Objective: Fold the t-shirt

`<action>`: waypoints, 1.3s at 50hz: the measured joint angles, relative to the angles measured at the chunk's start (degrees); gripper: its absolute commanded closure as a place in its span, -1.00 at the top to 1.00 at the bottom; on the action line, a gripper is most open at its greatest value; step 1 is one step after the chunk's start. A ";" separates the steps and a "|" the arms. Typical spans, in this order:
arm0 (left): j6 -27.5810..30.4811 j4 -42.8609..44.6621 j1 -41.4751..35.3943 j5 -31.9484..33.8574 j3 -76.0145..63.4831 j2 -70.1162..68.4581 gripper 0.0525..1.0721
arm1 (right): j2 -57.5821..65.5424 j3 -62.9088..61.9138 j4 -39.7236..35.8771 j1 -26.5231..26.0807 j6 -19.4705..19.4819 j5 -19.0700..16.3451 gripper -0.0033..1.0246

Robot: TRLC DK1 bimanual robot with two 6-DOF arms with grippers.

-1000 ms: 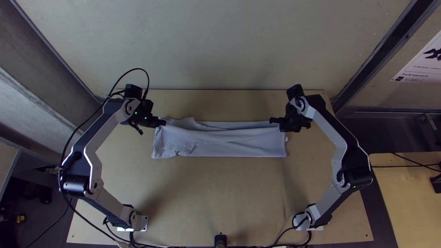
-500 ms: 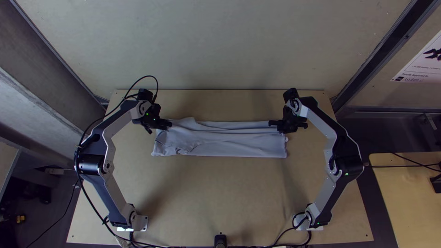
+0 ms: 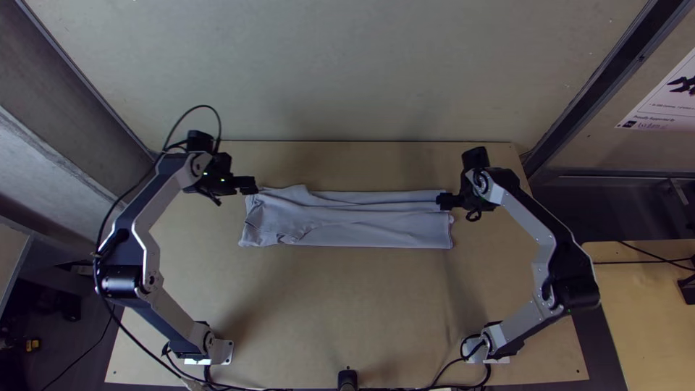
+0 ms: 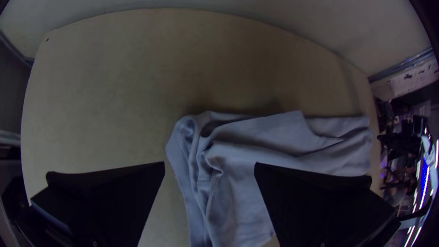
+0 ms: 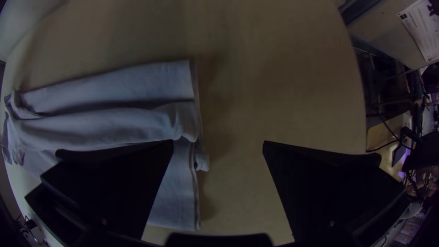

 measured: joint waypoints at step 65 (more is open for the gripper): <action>3.96 1.60 13.88 32.22 -15.63 6.58 0.91 | -21.31 -2.54 -2.93 -0.48 4.50 0.15 0.93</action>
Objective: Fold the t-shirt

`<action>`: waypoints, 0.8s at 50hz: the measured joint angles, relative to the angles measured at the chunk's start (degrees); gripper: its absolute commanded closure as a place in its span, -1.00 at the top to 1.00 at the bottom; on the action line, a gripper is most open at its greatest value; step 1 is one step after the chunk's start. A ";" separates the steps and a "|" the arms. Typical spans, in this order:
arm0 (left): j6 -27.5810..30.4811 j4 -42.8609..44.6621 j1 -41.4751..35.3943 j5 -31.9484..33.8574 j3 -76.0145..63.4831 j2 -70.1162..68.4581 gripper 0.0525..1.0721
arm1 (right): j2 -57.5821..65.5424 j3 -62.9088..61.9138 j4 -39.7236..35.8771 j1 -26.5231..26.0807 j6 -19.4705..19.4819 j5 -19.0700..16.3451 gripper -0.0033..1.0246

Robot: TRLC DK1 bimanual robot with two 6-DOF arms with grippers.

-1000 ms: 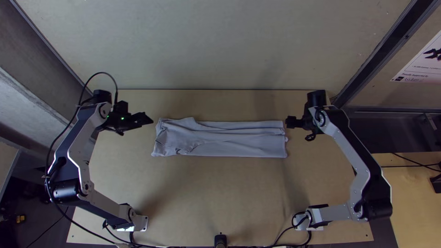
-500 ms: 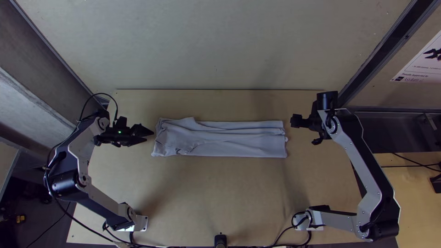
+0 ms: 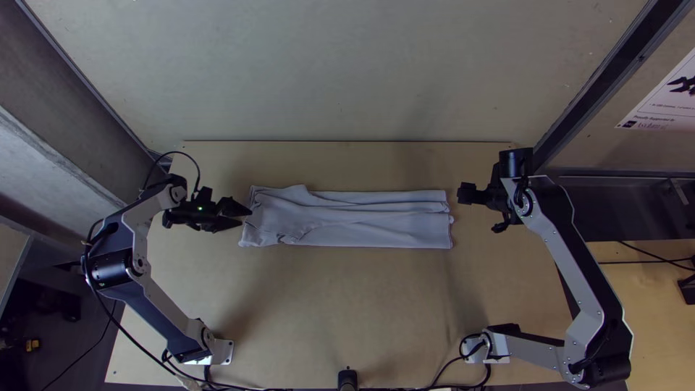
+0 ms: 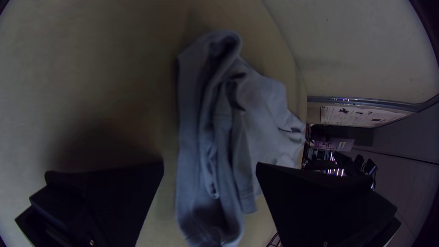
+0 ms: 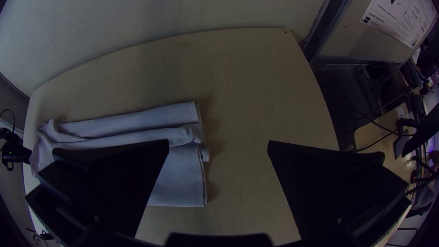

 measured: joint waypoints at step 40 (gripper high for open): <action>-20.50 14.29 -21.84 -15.91 0.90 -1.62 -0.95 | -6.25 -5.81 0.24 0.02 0.46 0.00 0.93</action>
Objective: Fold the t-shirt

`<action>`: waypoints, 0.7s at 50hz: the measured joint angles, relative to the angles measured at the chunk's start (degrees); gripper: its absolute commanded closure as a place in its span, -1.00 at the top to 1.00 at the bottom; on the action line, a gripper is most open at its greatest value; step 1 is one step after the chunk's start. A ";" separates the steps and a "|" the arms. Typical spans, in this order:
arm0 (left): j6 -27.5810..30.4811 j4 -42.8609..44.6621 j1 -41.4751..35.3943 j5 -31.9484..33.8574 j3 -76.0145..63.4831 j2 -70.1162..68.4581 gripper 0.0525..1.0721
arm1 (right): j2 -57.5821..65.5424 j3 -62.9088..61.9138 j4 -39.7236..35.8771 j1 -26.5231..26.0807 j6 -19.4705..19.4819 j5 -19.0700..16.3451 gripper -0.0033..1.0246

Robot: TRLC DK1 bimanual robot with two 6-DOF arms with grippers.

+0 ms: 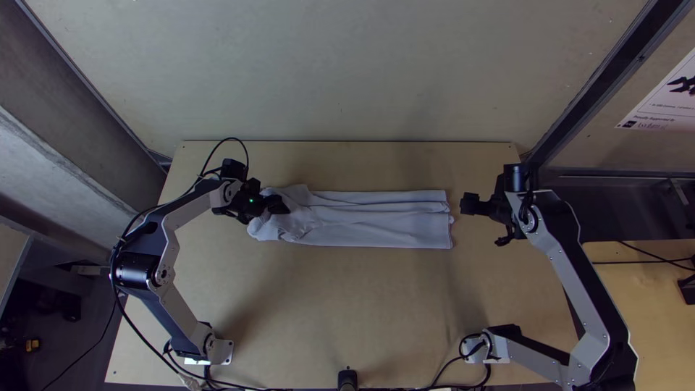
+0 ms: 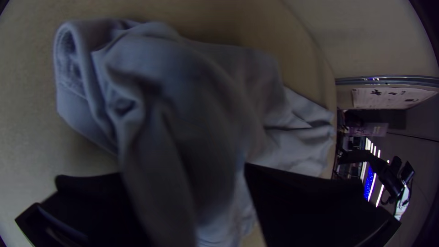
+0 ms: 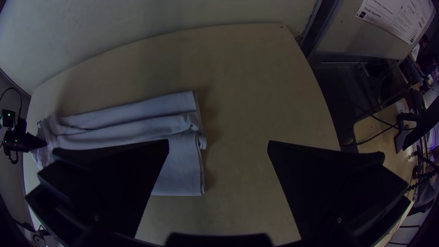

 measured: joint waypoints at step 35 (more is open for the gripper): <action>13.42 -10.49 14.80 -11.34 -1.27 -4.20 -0.95 | 2.54 -7.80 20.48 -1.81 4.28 0.00 0.93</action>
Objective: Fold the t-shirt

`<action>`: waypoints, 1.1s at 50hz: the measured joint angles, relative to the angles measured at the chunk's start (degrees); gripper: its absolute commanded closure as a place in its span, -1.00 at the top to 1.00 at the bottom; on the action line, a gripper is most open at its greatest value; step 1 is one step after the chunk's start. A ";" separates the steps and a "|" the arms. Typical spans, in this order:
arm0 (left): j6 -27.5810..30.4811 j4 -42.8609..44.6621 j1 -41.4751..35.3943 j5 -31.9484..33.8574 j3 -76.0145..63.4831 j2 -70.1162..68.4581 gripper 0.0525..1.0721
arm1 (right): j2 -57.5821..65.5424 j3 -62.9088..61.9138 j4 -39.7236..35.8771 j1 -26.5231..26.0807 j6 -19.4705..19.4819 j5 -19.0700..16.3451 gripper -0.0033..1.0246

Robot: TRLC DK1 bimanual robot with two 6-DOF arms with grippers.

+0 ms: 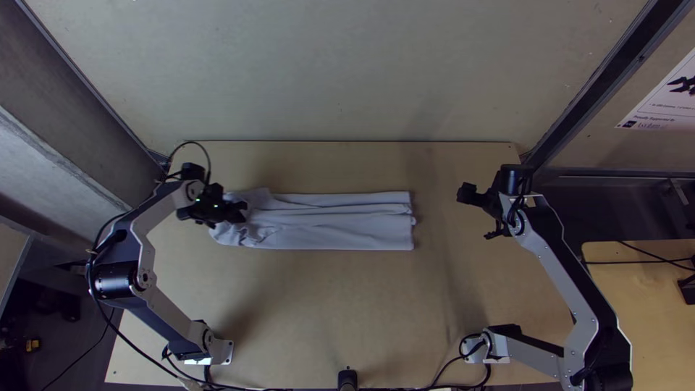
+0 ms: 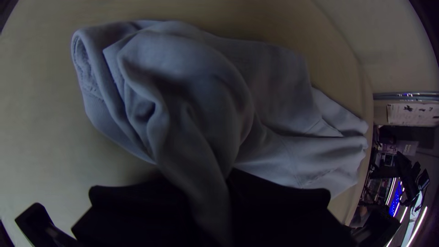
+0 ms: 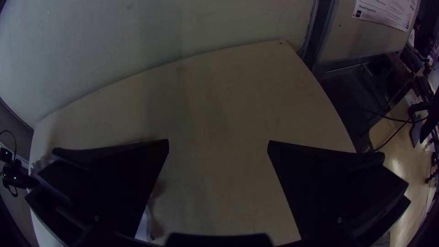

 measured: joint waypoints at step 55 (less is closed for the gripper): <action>17.68 -17.90 -7.69 -36.24 13.35 -17.25 -0.95 | 2.86 -0.70 2.25 -1.16 0.22 0.00 0.93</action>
